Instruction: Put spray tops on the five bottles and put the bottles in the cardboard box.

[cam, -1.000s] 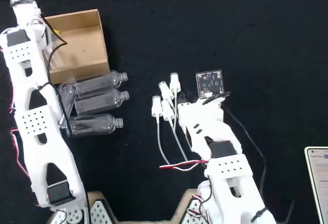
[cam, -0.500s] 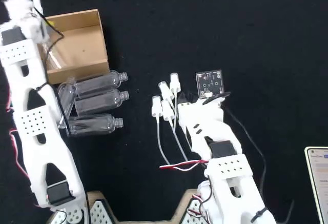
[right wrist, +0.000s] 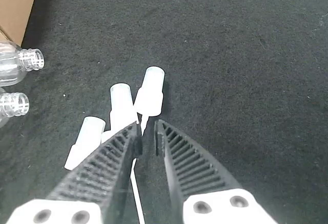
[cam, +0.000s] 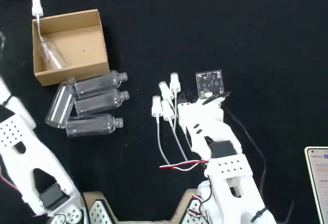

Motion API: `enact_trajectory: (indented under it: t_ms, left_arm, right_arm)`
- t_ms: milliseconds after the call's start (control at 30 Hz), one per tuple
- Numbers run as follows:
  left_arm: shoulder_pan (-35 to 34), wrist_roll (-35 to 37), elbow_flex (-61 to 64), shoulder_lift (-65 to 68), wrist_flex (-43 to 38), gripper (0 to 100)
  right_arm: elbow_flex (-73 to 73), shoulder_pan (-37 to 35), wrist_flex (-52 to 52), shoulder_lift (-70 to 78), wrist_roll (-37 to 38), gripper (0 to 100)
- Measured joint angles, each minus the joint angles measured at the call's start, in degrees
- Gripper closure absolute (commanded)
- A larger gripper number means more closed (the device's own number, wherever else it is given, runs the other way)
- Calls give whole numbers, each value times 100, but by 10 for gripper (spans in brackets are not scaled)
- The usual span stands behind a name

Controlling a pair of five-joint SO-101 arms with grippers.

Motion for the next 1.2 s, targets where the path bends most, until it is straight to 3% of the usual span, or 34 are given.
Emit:
enact_trajectory:
  t_ms: [133,267,667,933,1200]
  left_arm:
    - [-44,466,62,202,-492,722]
    - [246,475,62,413,-747,721]
    - [1556,-791,62,1037,-1618,720]
    - [1635,-1081,738,1134,-2866,721]
    - [1653,-1196,1204,1152,-3393,725]
  right_arm:
    - [0,0,0,0,0,940]
    - [0,0,0,0,0,940]
    - [0,0,0,0,0,940]
    - [0,0,0,0,0,941]
    - [0,0,0,0,0,942]
